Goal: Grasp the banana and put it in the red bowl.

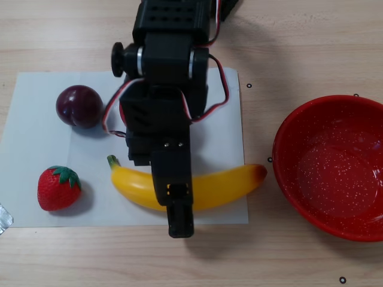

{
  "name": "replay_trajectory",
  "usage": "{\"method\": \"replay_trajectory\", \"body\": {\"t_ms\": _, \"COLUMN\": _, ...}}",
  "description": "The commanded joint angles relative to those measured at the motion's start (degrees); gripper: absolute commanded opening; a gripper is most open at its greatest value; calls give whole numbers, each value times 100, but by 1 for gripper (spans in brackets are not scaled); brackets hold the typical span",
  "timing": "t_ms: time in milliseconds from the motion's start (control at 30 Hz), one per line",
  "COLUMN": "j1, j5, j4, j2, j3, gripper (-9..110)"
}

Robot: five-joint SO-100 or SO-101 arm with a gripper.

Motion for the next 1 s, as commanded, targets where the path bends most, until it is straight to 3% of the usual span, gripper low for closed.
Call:
{"method": "replay_trajectory", "body": {"t_ms": 0, "j1": -79, "j5": 35, "j4": -26, "j2": 404, "j3": -659, "gripper": 35}}
{"method": "replay_trajectory", "body": {"t_ms": 233, "j1": -79, "j5": -35, "j4": 88, "j2": 439, "j3": -650, "gripper": 22}}
{"method": "replay_trajectory", "body": {"t_ms": 400, "j1": -79, "j5": -79, "j4": 185, "j2": 562, "j3": -606, "gripper": 1}}
{"method": "replay_trajectory", "body": {"t_ms": 967, "j1": -114, "j5": -545, "j4": 958, "j2": 1960, "j3": -308, "gripper": 0}}
